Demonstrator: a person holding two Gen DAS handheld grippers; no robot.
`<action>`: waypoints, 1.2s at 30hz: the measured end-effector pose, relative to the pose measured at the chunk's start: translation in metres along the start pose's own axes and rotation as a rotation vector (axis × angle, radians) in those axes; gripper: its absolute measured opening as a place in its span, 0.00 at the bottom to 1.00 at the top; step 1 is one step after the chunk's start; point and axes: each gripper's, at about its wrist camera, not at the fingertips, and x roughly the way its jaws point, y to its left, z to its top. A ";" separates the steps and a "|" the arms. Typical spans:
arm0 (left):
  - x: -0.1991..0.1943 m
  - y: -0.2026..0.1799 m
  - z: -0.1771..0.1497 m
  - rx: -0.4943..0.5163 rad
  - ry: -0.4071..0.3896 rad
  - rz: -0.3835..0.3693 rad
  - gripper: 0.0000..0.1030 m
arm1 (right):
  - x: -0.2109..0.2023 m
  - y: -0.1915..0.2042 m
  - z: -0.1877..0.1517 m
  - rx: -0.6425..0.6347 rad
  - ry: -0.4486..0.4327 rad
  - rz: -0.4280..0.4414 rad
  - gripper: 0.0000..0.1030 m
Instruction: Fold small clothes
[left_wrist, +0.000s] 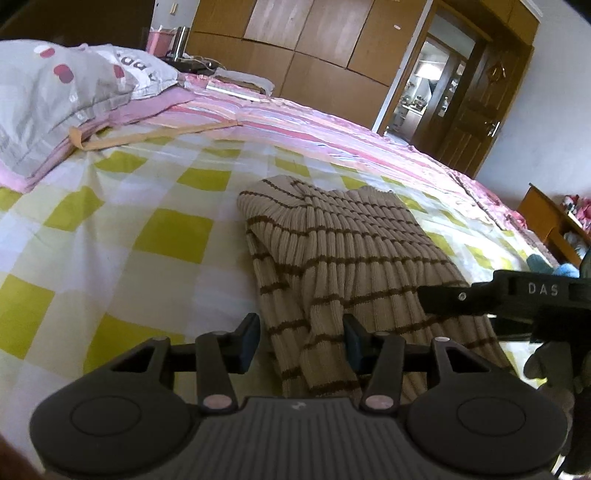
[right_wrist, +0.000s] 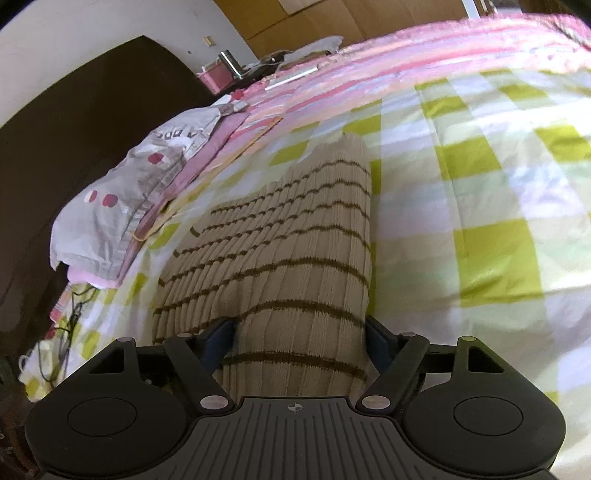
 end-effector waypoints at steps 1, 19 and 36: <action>0.000 0.000 0.000 0.001 0.001 -0.002 0.53 | 0.001 0.000 -0.001 0.007 0.000 0.001 0.73; -0.020 0.010 -0.005 0.049 0.016 0.098 0.52 | 0.007 0.064 -0.020 -0.161 0.026 -0.029 0.63; -0.044 -0.008 -0.020 0.116 0.049 0.168 0.52 | -0.043 0.069 -0.053 -0.255 0.008 -0.094 0.63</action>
